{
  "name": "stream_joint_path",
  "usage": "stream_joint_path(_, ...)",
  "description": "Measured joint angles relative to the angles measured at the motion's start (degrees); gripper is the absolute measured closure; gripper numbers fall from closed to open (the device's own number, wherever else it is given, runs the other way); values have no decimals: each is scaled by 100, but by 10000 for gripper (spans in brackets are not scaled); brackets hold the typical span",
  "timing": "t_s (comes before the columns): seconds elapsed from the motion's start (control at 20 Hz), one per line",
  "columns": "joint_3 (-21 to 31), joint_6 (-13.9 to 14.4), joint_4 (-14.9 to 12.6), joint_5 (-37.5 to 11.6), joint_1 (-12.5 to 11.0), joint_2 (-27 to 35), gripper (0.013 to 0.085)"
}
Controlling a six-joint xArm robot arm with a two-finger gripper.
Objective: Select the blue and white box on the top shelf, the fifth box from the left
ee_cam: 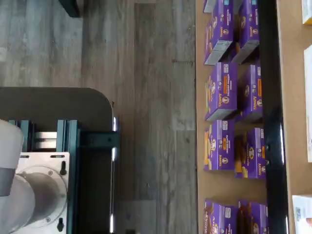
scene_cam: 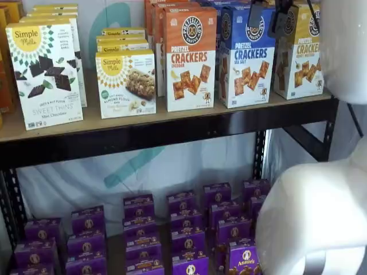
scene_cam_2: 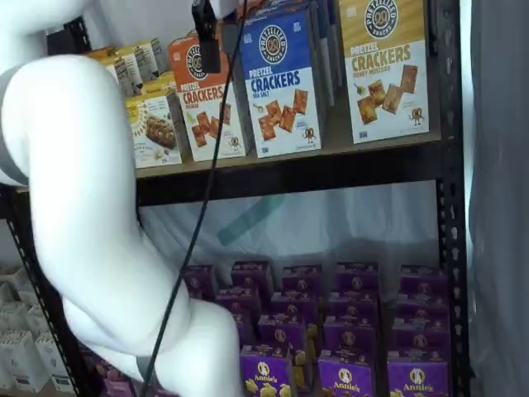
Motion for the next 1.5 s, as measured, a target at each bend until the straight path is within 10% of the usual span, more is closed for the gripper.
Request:
stream_joint_path(0.25,455,-95,-276,-657,65,-264,130)
stream_joint_path(1.15,473,-106,1430,-1429,-718,-245,130)
stream_joint_path(1.5,190,-84,1517,-1711,-708,78,130)
